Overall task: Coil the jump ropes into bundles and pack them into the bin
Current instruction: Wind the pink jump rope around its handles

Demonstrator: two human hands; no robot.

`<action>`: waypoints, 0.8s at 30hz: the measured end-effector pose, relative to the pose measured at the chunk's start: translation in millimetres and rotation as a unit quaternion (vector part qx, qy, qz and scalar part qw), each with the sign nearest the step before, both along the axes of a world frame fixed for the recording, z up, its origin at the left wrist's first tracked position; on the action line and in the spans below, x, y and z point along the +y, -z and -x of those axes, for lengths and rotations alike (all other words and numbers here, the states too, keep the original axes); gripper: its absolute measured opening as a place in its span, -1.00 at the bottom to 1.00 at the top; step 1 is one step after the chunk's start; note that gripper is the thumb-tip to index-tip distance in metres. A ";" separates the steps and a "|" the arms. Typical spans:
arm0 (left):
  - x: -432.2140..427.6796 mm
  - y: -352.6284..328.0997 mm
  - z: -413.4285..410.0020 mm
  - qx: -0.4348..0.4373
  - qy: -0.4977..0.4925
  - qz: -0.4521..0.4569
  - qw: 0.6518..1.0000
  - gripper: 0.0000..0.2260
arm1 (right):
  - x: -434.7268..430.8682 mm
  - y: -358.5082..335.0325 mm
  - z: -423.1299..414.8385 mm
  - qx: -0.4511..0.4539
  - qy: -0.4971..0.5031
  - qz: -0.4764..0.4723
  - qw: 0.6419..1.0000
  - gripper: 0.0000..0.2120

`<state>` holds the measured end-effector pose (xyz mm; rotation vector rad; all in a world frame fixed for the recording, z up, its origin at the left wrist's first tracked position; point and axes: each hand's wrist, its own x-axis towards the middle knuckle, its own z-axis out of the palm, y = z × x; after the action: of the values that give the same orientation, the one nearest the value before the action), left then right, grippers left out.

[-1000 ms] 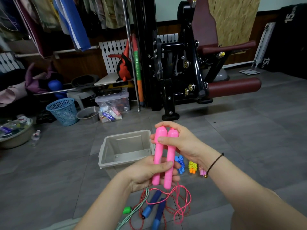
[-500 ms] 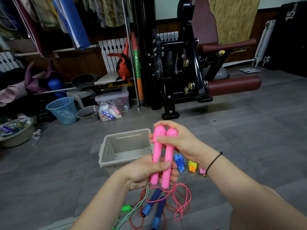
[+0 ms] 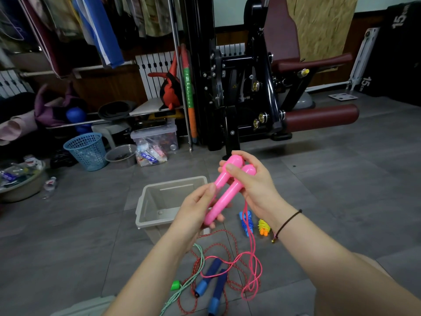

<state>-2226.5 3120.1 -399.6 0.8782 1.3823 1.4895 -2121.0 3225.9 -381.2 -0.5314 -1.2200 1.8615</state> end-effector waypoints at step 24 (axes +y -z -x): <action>7.0 -14.2 23.2 0.145 -0.318 -0.078 0.934 -0.70 | -14.4 2.4 17.9 0.073 0.032 0.059 0.995 -0.68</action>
<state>-2249.7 3127.2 -385.3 0.8060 1.9079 2.0377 -2138.9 3211.6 -383.5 -0.4837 -0.9915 1.8909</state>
